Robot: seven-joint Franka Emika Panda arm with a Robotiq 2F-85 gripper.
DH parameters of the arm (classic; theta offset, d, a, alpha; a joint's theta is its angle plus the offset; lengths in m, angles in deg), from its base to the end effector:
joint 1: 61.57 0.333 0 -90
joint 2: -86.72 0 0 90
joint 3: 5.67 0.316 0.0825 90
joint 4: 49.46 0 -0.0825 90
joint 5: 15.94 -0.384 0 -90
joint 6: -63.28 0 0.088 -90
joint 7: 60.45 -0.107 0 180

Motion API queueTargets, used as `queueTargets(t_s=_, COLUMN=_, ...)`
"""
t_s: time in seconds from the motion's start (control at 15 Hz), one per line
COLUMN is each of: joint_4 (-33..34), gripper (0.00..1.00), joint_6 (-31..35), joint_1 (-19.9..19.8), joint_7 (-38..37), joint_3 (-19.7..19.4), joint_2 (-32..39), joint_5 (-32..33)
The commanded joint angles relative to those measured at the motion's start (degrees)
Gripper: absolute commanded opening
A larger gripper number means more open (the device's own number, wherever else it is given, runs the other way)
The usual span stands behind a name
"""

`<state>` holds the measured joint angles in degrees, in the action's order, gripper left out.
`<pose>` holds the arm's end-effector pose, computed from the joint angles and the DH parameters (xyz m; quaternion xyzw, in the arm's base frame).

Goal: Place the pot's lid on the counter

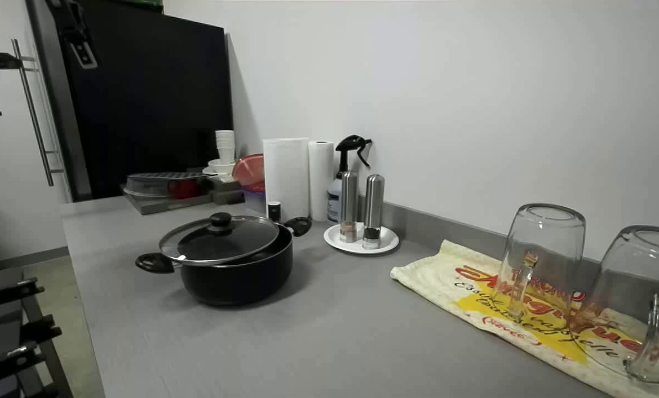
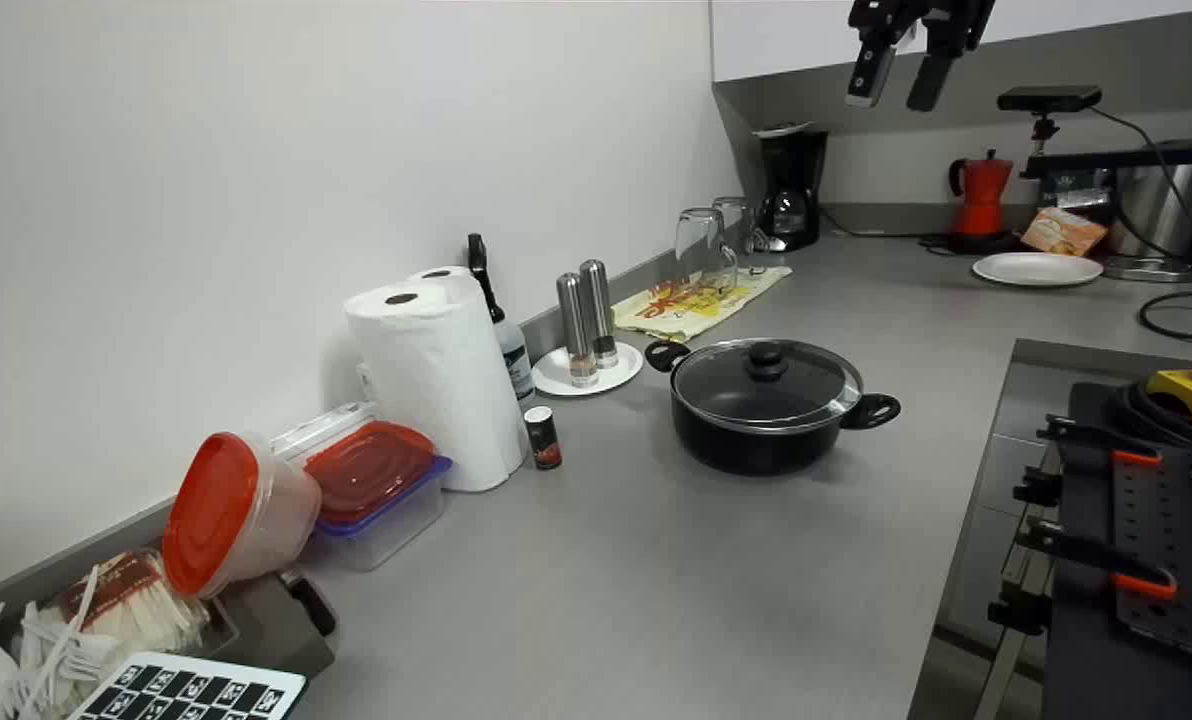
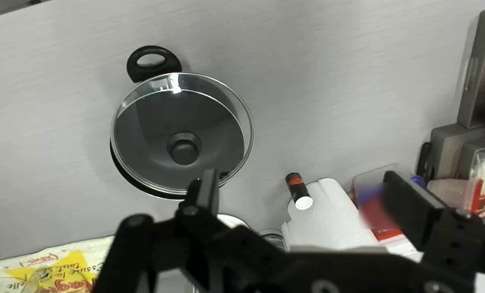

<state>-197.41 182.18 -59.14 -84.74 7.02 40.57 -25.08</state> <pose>0.3258 0.1057 0.5299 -0.9812 0.1286 -0.1383 0.0401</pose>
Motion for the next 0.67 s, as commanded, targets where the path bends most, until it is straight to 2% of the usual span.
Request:
queueTargets(t_s=0.0, joint_4=0.09, gripper=1.00, joint_6=-0.11, joint_1=-0.10, joint_7=0.07, joint_3=0.05, joint_2=0.01, joint_5=-0.05)
queueTargets(t_s=0.4, joint_4=0.62, gripper=1.00, joint_6=0.83, joint_1=-0.41, joint_7=-0.15, joint_3=0.42, joint_2=1.37, joint_5=0.14)
queueTargets(t_s=0.6, joint_4=2.11, gripper=1.00, joint_6=9.24, joint_1=-2.34, joint_7=-2.20, joint_3=2.33, joint_2=6.96, joint_5=0.91)
